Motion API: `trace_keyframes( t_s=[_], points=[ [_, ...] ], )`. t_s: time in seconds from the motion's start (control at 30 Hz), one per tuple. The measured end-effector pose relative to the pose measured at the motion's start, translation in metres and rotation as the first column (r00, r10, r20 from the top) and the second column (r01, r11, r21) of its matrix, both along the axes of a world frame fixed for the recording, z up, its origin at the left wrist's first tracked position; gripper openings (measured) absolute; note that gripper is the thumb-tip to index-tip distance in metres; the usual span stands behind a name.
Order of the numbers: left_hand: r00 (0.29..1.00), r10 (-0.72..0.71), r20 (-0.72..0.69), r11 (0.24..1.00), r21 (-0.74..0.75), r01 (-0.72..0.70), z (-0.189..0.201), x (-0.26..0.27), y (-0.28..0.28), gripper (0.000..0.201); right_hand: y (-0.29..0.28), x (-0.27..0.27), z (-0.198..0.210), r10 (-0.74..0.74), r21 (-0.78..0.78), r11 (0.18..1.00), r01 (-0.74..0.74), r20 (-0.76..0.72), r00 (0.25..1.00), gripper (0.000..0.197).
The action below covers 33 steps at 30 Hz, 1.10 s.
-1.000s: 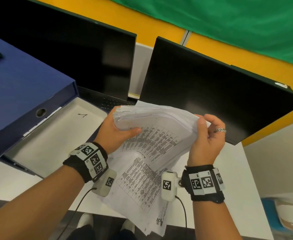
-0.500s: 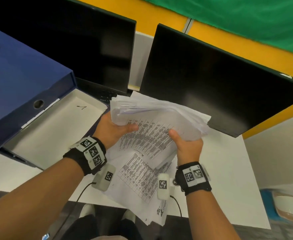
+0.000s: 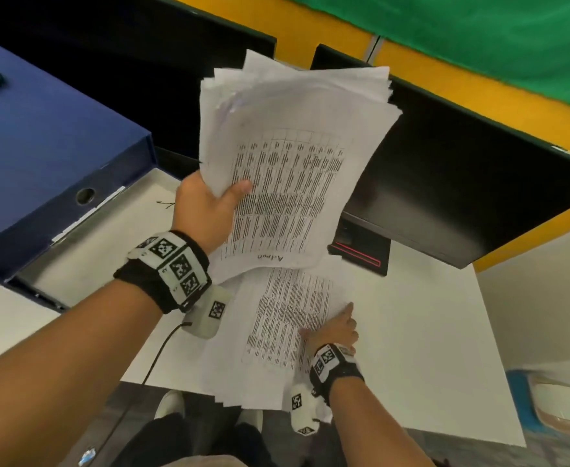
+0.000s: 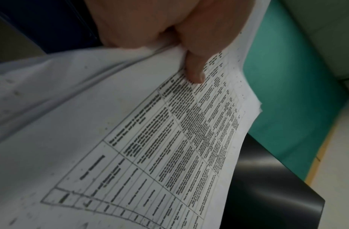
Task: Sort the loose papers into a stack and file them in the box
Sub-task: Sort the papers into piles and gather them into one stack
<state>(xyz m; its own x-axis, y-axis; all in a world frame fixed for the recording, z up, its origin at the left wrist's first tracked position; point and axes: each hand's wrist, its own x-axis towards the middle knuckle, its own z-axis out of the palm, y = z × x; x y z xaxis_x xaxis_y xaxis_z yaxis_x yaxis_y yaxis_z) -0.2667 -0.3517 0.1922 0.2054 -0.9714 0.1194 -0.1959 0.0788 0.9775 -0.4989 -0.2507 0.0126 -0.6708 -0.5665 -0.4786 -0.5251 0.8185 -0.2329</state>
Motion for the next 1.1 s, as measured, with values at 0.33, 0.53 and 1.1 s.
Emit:
trace_keyframes(
  t_s=[0.33, 0.53, 1.1],
  points=[
    [0.999, -0.002, -0.046, 1.000, 0.013, 0.003, 0.011, 0.010, 0.004, 0.034, 0.001, -0.005, 0.016, -0.058, -0.250, 0.967, 0.049, -0.028, 0.998, 0.070],
    [0.998, -0.022, -0.061, 0.999, 0.031, 0.024, 0.009, 0.003, 0.011, 0.035, 0.002, -0.004, 0.023, 0.025, -0.218, 0.973, -0.070, -0.199, 0.980, 0.041],
    [0.994, -0.097, 0.045, 0.874, 0.481, 0.063, -0.070, -0.020, 0.029, 0.034, 0.006, -0.070, 0.074, -0.049, -0.394, 0.915, 0.084, 0.098, 0.994, 0.056]
  ],
)
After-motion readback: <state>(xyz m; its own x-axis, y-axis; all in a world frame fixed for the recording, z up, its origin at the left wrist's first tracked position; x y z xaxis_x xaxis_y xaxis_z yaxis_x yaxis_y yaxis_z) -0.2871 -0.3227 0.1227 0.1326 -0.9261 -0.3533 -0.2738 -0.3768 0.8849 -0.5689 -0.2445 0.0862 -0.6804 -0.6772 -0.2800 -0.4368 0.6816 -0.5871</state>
